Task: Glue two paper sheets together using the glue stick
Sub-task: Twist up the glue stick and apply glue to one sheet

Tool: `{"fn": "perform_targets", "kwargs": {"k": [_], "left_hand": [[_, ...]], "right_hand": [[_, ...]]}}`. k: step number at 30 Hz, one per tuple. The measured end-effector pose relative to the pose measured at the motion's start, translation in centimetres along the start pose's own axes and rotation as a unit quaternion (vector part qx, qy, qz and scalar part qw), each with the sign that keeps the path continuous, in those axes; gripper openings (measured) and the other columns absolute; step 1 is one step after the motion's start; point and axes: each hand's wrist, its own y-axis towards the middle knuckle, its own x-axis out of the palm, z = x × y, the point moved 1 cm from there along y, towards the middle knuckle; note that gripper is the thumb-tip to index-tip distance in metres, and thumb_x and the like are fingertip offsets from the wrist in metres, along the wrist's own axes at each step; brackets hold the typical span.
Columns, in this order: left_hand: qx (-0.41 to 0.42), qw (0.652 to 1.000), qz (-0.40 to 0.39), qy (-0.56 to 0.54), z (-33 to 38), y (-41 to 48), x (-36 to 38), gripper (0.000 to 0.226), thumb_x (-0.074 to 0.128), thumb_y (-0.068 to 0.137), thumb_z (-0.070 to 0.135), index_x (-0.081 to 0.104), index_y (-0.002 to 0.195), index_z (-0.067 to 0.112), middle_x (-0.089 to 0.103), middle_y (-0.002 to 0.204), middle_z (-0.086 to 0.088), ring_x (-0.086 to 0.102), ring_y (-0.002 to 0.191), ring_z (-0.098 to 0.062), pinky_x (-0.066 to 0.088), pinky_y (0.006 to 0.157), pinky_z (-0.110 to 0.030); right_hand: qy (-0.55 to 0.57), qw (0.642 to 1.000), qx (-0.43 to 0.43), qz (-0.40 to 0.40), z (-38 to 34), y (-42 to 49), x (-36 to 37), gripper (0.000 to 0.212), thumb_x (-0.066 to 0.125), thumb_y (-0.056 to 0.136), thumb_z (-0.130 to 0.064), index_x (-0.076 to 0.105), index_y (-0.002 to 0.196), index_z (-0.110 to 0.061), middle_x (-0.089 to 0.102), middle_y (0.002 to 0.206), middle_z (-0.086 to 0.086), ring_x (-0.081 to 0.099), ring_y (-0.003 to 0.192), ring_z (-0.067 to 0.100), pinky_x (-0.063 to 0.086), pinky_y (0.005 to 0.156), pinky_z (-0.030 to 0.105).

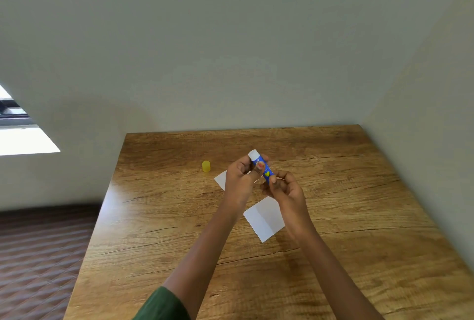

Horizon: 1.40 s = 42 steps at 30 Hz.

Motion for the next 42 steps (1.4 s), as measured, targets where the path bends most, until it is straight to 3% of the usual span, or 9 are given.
{"fn": "perform_targets", "kwargs": {"k": [4,10,15,18,23,30,35,37,42], "left_hand": [[0.0,1.0,0.002,0.004,-0.1,-0.1,-0.2,0.011,0.056,0.091,0.008,0.066,0.093,0.006,0.069,0.093,-0.009,0.067,0.08,-0.012,0.052,0.071,-0.021],[-0.003,1.0,-0.014,0.024,-0.6,-0.4,-0.3,0.014,0.054,0.092,0.009,0.067,0.09,0.013,0.069,0.091,-0.009,0.065,0.083,-0.016,0.052,0.075,-0.024],[-0.024,1.0,0.0,-0.009,-0.5,-0.6,-0.4,0.013,0.054,0.092,0.008,0.066,0.093,0.009,0.068,0.091,-0.01,0.067,0.077,-0.013,0.054,0.065,-0.023],[-0.015,1.0,-0.006,-0.007,-0.2,-0.5,-0.3,0.012,0.054,0.092,0.007,0.066,0.092,0.007,0.068,0.091,-0.008,0.067,0.078,-0.01,0.054,0.065,-0.021],[-0.007,1.0,-0.005,0.007,-0.2,-0.4,-0.3,0.013,0.053,0.092,0.007,0.066,0.094,0.006,0.069,0.092,-0.009,0.067,0.08,-0.01,0.052,0.07,-0.018],[-0.02,0.999,-0.003,-0.028,-0.2,-0.2,-0.5,0.013,0.054,0.092,0.006,0.065,0.096,0.007,0.07,0.095,-0.009,0.07,0.082,-0.012,0.056,0.074,-0.026],[-0.016,1.0,-0.009,-0.014,-0.1,-0.2,-0.4,0.013,0.054,0.092,0.008,0.066,0.097,0.006,0.07,0.093,-0.008,0.068,0.084,-0.015,0.056,0.073,-0.029],[-0.007,1.0,-0.01,0.003,-0.2,-0.1,-0.4,0.014,0.054,0.092,0.008,0.066,0.099,0.005,0.07,0.095,-0.008,0.066,0.086,-0.014,0.053,0.074,-0.023],[-0.008,1.0,0.0,0.011,-0.5,-0.1,-0.4,0.014,0.054,0.092,0.009,0.067,0.098,0.008,0.071,0.096,-0.008,0.066,0.089,-0.018,0.053,0.081,-0.03]], "right_hand": [[-0.033,0.999,-0.004,-0.008,-0.5,0.3,-0.6,0.016,0.059,0.087,-0.032,0.063,0.092,-0.017,0.074,0.076,0.002,0.069,0.072,0.013,0.049,0.072,0.028],[-0.019,0.995,0.072,-0.072,-0.4,0.6,-1.3,0.044,0.035,0.098,-0.036,0.066,0.085,-0.007,0.069,0.069,0.008,0.063,0.061,0.015,0.051,0.073,0.027],[-0.087,0.993,0.042,-0.075,-0.3,0.5,-1.4,0.018,0.066,0.083,-0.033,0.062,0.097,-0.023,0.074,0.085,0.008,0.067,0.079,0.017,0.048,0.075,0.033],[-0.075,0.995,0.025,-0.06,-0.5,0.5,-1.3,0.002,0.062,0.089,-0.019,0.063,0.089,-0.016,0.074,0.084,0.015,0.067,0.081,0.02,0.045,0.072,0.028],[-0.071,0.992,0.06,-0.082,-1.1,0.3,-0.8,0.037,0.035,0.1,-0.032,0.065,0.082,-0.017,0.074,0.076,0.003,0.068,0.074,0.005,0.045,0.078,0.021],[-0.088,0.994,0.025,-0.053,-0.5,0.4,-0.6,0.033,0.067,0.081,-0.036,0.051,0.109,-0.026,0.074,0.098,-0.001,0.066,0.094,0.015,0.047,0.077,0.03],[-0.065,0.997,0.02,-0.034,-0.8,0.4,-0.7,0.011,0.056,0.091,-0.032,0.055,0.089,-0.021,0.075,0.082,0.001,0.069,0.082,0.016,0.044,0.073,0.032],[-0.051,0.997,0.035,-0.052,-0.9,0.3,-0.6,0.024,0.042,0.097,-0.033,0.061,0.09,-0.021,0.071,0.078,0.0,0.065,0.074,0.007,0.044,0.077,0.028],[-0.043,0.996,0.052,-0.058,-0.6,0.5,-0.5,0.021,0.044,0.094,-0.04,0.06,0.099,-0.026,0.068,0.09,-0.003,0.062,0.089,0.013,0.046,0.087,0.032]]}}
